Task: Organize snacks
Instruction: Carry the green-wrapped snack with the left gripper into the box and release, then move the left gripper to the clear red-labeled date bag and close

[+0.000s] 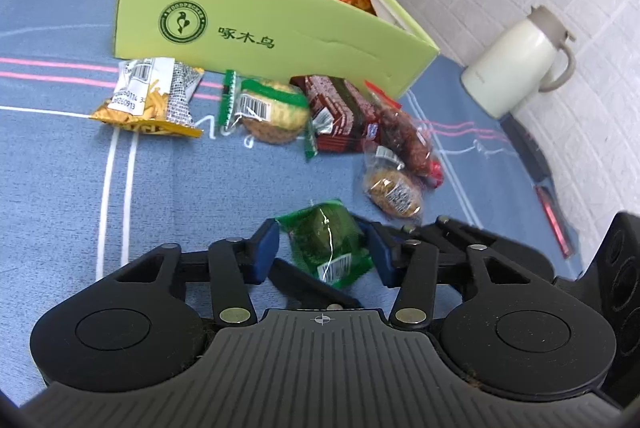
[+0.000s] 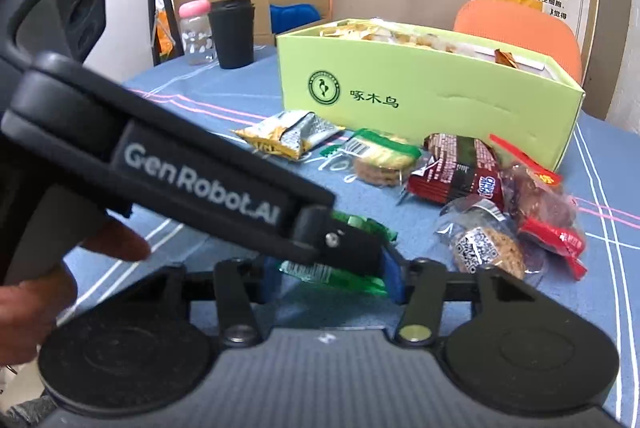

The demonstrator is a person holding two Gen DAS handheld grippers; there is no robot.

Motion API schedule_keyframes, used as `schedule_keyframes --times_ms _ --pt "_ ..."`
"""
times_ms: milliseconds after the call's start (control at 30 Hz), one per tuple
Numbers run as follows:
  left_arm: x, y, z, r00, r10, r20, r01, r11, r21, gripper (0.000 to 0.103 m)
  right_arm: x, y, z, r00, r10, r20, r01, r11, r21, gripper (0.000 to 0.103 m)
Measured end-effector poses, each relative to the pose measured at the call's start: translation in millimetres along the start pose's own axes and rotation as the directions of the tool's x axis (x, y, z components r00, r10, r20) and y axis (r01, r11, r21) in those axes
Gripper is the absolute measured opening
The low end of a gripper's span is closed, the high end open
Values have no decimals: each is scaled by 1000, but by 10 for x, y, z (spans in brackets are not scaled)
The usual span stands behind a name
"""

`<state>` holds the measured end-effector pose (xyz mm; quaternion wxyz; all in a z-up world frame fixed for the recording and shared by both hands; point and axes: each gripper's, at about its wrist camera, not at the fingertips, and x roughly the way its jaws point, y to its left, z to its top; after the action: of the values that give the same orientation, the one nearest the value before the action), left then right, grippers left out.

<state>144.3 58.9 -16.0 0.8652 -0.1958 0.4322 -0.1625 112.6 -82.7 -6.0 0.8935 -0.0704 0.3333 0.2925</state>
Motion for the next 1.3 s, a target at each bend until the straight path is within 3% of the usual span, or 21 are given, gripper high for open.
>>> schedule_keyframes --times_ms 200,333,500,600,633,667,700,800,833,967,1167,1300 --pt "-173 -145 292 994 -56 91 56 998 3 20 -183 -7 227 995 -37 88 40 999 -34 54" --pt "-211 -325 824 981 -75 178 68 997 47 21 -197 -177 680 982 -73 175 89 992 -89 54" --pt "-103 -463 1500 967 -44 252 21 995 94 22 12 -437 1312 963 -107 245 142 981 -130 56" --pt "83 -378 1727 970 -10 245 -8 997 75 24 268 -634 1512 970 -80 231 107 988 -107 61" --pt "147 -324 1770 972 -6 235 -10 998 67 25 363 -692 1551 974 -57 218 79 993 -93 67" --pt "205 -271 1797 974 -2 225 -11 998 57 29 447 -746 1569 978 -37 204 54 995 -79 74" --pt "234 -218 1815 976 4 220 -13 999 40 36 496 -787 1565 980 -28 196 43 996 -73 75" --pt "89 -92 1735 963 17 270 -19 1000 5 50 444 -809 1575 972 -67 224 89 992 -87 83" --pt "3 -75 1673 956 15 292 -16 1000 3 53 325 -798 1515 964 -88 250 111 991 -80 92" --pt "-252 -71 1320 946 -8 323 -2 1000 30 66 -112 -870 1140 943 -156 294 181 982 -59 91" --pt "-117 48 781 976 -39 216 53 997 -61 67 -79 -1031 553 985 -130 114 128 991 30 91" --pt "-13 218 598 990 -27 136 49 986 -160 66 184 -1158 438 997 -57 44 52 992 111 91"
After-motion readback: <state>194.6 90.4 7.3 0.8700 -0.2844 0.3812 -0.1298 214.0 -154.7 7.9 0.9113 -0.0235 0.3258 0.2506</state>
